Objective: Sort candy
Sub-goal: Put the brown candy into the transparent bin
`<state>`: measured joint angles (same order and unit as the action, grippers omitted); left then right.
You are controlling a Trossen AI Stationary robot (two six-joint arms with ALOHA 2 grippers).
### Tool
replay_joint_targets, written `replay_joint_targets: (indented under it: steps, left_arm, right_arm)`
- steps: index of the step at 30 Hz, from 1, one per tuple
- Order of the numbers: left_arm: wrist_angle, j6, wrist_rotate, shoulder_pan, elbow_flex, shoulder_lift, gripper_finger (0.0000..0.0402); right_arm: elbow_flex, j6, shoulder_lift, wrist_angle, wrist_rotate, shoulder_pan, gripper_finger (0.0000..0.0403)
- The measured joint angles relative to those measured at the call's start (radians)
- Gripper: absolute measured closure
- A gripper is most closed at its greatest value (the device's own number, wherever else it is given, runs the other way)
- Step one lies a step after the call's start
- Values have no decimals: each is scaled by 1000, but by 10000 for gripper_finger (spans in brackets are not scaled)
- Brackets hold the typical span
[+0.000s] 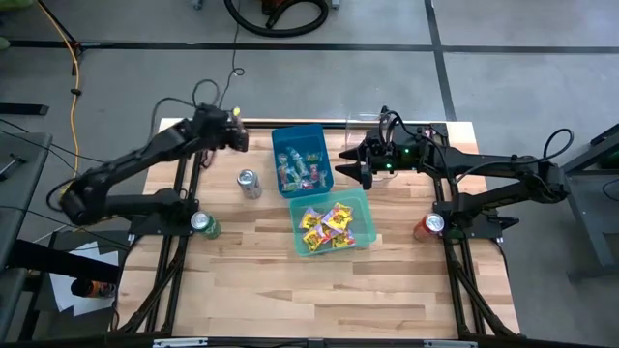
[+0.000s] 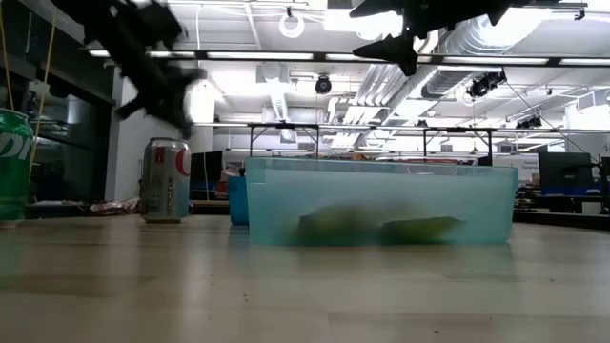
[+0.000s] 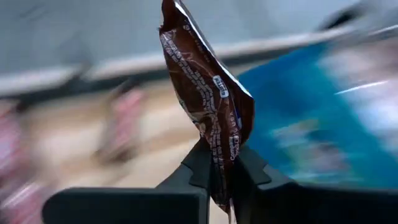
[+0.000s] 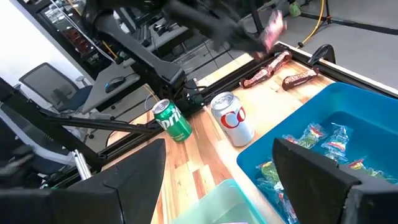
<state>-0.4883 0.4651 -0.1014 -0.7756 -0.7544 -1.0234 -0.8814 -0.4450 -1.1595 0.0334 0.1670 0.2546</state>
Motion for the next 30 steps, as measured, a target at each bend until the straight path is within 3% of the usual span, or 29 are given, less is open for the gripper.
replay_joint_targets:
  steps: [5, 10, 15, 20, 30]
  left_arm:
    - [250, -16, 178, 88, -1, 134, 389]
    - [403, -83, 295, 271, -2, 161, 389]
    - [446, -119, 266, 505, -1, 102, 389]
    - [596, -131, 196, 683, -1, 4, 389]
    - [685, -146, 150, 732, -1, -101, 389]
  right_arm:
    - [0, -3, 0, 6, -7, 0, 112]
    - [0, -17, 0, 90, 7, 0, 112]
    - [0, -26, 0, 187, 10, 0, 112]
    - [0, -26, 0, 200, 16, 0, 112]
    - [0, -26, 0, 196, 29, 0, 112]
